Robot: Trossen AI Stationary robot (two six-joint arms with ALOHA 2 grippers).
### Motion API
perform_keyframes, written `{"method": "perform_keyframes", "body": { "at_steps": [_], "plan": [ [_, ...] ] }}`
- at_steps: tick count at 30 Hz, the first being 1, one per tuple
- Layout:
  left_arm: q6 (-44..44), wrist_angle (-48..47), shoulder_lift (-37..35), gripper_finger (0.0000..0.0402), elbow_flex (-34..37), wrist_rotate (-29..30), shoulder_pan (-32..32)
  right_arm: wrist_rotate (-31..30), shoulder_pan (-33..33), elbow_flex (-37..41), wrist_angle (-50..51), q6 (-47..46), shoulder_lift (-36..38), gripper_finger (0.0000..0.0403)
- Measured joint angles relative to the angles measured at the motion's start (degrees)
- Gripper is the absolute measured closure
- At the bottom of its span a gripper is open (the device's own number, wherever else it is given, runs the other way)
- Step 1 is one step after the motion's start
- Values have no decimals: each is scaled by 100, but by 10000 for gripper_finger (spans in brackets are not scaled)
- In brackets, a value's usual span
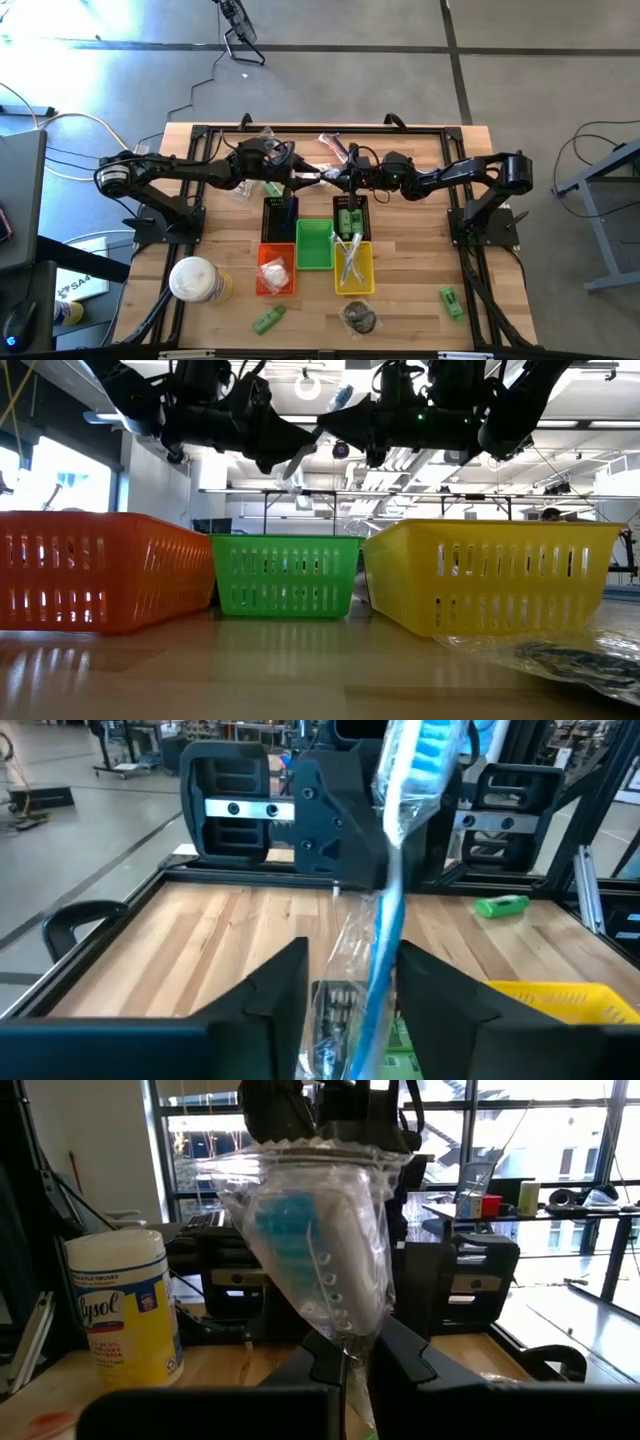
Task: Pick & Place Travel size toiletries
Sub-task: Put the blue toothbrush into the yellow bin
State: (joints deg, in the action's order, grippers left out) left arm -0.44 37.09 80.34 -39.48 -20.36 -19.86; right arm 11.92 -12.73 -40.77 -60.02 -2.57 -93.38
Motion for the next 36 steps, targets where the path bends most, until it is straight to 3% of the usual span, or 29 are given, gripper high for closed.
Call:
{"method": "perform_keyframes", "body": {
  "at_steps": [10, 17, 29, 36],
  "plan": [
    [222, -650, -603, 250, 2, 6, -4, -166, -71, 0, 854, -20, 494, 390],
    [211, -1160, -867, 250, 2, -4, -2, -104, -76, 0, 2024, -219, 1148, 390],
    [122, -1386, -875, 250, 2, -4, 1, 1390, -85, 0, 4700, -1291, 2597, 389],
    [122, -1484, -877, 250, 2, -4, 1, 2119, 97, 0, 5971, -1974, 2900, 390]
  ]
}}
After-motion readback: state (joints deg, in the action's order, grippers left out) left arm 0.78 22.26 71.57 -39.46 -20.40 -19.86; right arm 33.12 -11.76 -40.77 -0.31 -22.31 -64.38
